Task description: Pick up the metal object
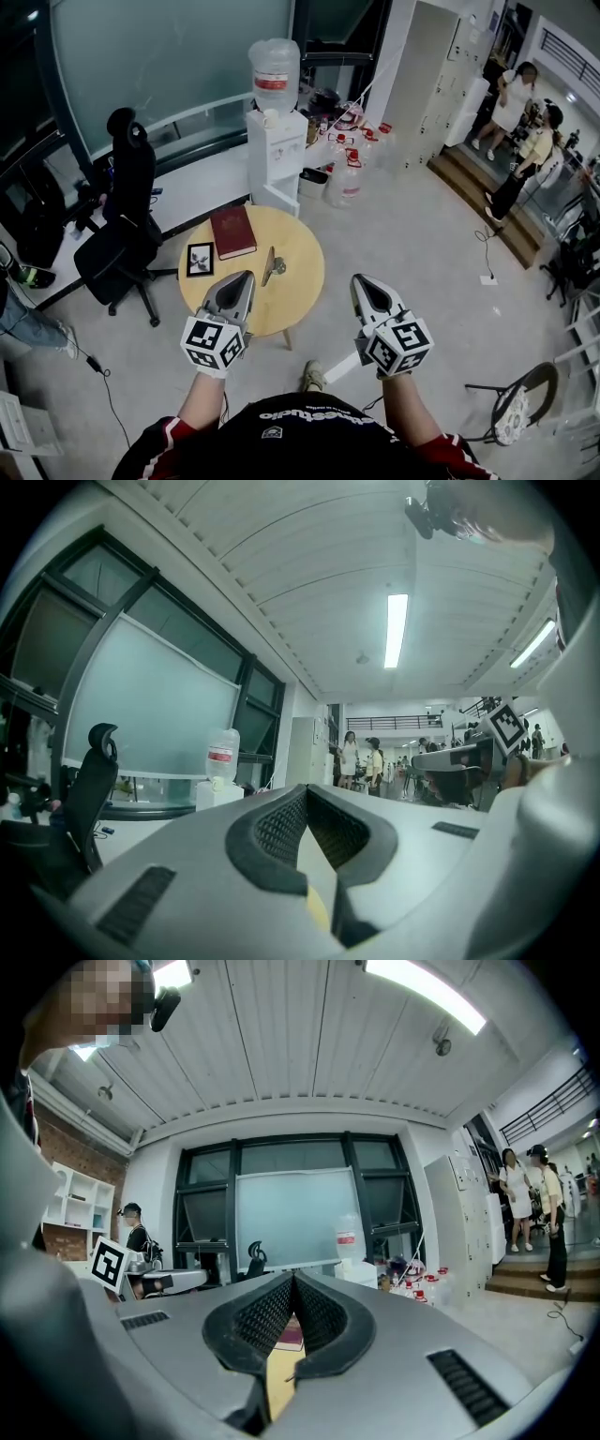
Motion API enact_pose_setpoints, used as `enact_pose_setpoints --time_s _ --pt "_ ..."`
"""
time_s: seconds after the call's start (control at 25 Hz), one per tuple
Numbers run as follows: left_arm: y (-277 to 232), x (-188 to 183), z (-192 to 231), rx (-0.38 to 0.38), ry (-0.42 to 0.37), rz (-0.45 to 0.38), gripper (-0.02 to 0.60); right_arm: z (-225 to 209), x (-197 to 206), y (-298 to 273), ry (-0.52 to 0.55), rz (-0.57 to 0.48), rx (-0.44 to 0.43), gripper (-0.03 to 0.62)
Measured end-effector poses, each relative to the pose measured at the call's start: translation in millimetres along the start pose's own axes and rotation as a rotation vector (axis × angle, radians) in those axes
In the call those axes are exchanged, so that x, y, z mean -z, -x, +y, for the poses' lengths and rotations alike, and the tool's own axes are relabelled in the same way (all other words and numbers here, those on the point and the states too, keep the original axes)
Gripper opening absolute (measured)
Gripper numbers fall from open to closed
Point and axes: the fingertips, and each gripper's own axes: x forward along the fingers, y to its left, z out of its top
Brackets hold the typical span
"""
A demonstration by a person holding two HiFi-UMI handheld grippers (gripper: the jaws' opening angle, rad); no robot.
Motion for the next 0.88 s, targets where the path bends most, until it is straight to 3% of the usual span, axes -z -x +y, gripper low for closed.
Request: enact_pose_setpoints --time_s 0.32,0.4,0.52,0.88 --pt "-14 -11 -5 0.030 -0.053 -0.046 0.018 -10 3 -6 -0.008 0.004 -0.008 0.026" --pt "-17 -10 -4 0.023 -0.085 -0.037 0.037 -12 6 -6 -0.012 0.008 -0.007 0.026" --pt "-23 -5 -3 0.021 -0.121 -0.011 0.117 -14 10 -4 -0.014 0.016 -0.005 0.026" --pt "-47 9 -7 0.032 -0.169 0.032 0.121 -24 17 -7 0.010 0.026 0.004 0.026"
